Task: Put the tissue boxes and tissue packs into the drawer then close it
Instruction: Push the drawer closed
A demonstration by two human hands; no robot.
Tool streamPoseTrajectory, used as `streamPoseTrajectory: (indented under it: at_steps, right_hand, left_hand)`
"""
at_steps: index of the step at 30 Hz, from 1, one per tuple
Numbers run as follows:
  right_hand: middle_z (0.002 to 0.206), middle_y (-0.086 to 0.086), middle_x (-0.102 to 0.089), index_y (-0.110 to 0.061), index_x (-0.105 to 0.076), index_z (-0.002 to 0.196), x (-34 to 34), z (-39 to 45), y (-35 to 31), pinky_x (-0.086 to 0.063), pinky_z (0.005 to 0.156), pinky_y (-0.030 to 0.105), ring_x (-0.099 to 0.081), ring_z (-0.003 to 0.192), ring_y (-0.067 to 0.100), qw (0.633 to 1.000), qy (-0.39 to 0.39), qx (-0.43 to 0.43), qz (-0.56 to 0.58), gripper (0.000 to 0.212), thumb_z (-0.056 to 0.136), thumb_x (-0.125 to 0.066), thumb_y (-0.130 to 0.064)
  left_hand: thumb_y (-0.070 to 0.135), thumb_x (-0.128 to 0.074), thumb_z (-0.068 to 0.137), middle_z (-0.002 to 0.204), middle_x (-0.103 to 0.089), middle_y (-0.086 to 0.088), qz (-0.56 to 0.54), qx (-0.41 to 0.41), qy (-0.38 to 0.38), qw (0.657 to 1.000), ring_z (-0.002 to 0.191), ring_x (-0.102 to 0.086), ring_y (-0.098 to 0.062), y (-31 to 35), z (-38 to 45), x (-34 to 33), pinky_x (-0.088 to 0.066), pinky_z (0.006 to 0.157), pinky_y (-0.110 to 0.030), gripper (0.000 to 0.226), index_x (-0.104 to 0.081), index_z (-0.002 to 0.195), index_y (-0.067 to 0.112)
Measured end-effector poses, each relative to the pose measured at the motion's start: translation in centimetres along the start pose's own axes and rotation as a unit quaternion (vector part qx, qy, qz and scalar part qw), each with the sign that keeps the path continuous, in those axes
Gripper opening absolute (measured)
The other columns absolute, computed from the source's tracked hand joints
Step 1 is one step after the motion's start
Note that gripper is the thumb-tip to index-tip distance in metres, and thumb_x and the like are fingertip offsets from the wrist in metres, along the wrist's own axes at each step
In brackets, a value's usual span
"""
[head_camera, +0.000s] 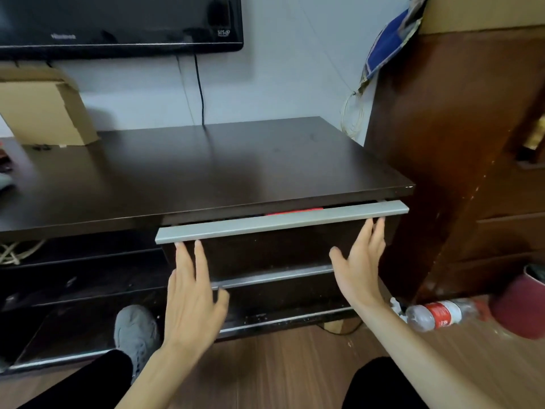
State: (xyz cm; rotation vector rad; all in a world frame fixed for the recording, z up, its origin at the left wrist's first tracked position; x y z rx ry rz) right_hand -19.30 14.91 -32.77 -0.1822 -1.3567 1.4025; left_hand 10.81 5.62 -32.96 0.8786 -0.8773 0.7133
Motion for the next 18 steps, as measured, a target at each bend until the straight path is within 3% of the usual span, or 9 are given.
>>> streamPoseTrajectory:
  at_steps: [6,10,14,16,18]
  right_hand:
    - [0.174,0.006,0.015,-0.008,-0.001,0.165,-2.9,3.4,-0.9,-0.031,0.119,0.051,0.001,0.16,0.03,0.999,-0.016,-0.017,-0.031,0.096,0.097,-0.068,-0.018]
    - [0.174,0.012,0.013,-0.004,-0.001,0.164,-3.8,4.9,-1.2,-0.025,0.122,0.04,-0.002,0.161,0.03,0.994,-0.049,0.019,-0.095,0.099,0.096,-0.071,-0.022]
    - [0.175,0.005,0.008,-0.008,-0.008,0.165,-3.2,4.9,-0.2,-0.022,0.122,0.033,-0.006,0.161,0.025,0.993,-0.073,0.038,-0.083,0.096,0.095,-0.073,-0.019]
    - [0.174,0.0,-0.01,-0.014,-0.026,0.163,-2.2,4.7,0.8,-0.022,0.117,0.028,-0.016,0.158,0.02,0.994,-0.096,0.027,-0.033,0.079,0.096,-0.069,-0.012]
    - [0.159,-0.002,-0.044,-0.025,-0.051,0.147,-0.6,3.3,3.0,-0.031,0.113,0.026,-0.038,0.149,0.017,0.992,-0.128,0.018,0.008,0.054,0.098,-0.065,-0.009]
  left_hand:
    - [0.027,-0.065,0.089,0.165,0.01,-0.019,-0.005,0.01,-0.041,0.999,0.14,-0.037,-0.041,-0.8,4.3,-1.2,-0.034,0.113,-0.044,0.094,-0.004,0.158,0.007]
    - [0.034,-0.06,0.092,0.165,0.016,-0.016,0.003,0.005,-0.12,0.993,0.146,-0.029,-0.039,-1.9,7.1,-1.5,-0.033,0.113,-0.042,0.097,0.008,0.158,0.01]
    - [0.035,-0.059,0.094,0.166,0.018,-0.007,-0.024,-0.006,-0.19,0.982,0.147,-0.031,-0.03,-2.8,7.4,-0.6,-0.035,0.111,-0.035,0.091,0.001,0.159,0.016]
    - [0.032,-0.06,0.094,0.168,-0.003,-0.002,-0.054,-0.007,-0.193,0.98,0.147,-0.031,-0.023,-3.5,7.5,1.3,-0.031,0.113,-0.031,0.08,-0.015,0.159,0.02]
    - [0.032,-0.061,0.093,0.153,-0.046,0.004,-0.072,-0.017,-0.164,0.984,0.138,-0.046,-0.016,-4.6,6.8,3.9,-0.037,0.111,-0.032,0.056,-0.045,0.147,0.028]
Point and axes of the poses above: each hand's wrist, its own z-axis towards the middle knuckle, its own x-axis out of the back of the hand, y = z × x, the point moved 7 cm from there along z, towards the middle knuckle
